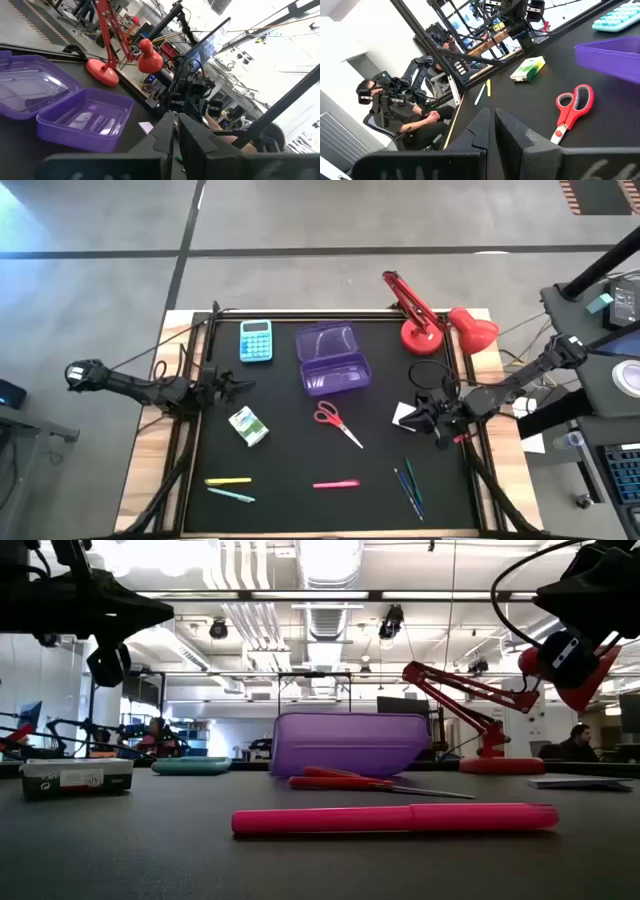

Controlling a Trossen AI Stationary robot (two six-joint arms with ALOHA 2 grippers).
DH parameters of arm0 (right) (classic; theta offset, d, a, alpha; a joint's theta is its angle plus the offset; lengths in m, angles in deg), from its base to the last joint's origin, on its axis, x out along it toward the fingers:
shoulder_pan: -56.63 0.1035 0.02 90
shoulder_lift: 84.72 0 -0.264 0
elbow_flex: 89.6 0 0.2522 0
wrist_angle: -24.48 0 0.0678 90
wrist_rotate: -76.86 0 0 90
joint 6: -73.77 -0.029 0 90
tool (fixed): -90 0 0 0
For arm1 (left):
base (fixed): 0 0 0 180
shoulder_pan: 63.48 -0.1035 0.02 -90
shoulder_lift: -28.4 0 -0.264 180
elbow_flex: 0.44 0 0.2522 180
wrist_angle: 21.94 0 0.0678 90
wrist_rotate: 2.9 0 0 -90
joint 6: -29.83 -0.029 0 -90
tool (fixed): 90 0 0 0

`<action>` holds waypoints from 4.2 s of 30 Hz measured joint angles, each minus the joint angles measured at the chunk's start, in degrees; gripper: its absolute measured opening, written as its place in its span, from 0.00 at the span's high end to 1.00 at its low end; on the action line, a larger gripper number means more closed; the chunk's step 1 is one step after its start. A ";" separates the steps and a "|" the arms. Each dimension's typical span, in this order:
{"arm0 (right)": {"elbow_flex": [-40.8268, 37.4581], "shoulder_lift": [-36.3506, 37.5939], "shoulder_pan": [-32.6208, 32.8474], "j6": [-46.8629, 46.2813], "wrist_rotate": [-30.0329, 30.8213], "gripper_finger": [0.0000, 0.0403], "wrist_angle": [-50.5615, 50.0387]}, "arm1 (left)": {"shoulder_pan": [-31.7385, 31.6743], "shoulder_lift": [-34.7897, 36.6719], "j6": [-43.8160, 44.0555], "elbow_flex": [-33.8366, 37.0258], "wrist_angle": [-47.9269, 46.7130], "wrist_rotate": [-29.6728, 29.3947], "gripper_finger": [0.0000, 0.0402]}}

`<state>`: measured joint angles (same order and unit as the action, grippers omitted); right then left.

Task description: Pack school essentials

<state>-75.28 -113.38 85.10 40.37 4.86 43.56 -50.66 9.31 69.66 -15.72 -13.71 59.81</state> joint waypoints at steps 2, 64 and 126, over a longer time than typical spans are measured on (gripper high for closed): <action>0.00 -0.01 0.00 -0.01 0.00 0.96 0.00 | 0.00 0.00 0.00 -0.02 0.00 0.00 0.98; 0.11 0.01 -0.02 0.01 0.13 0.96 0.02 | 0.00 0.00 -0.01 -0.02 -0.01 0.00 0.98; 1.79 -0.67 0.00 13.97 -13.50 0.96 4.41 | 0.00 0.00 0.21 -0.02 0.15 -2.16 0.98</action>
<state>-73.49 -114.04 85.10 54.34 -8.64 47.97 -50.66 9.31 69.87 -15.74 -13.55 57.65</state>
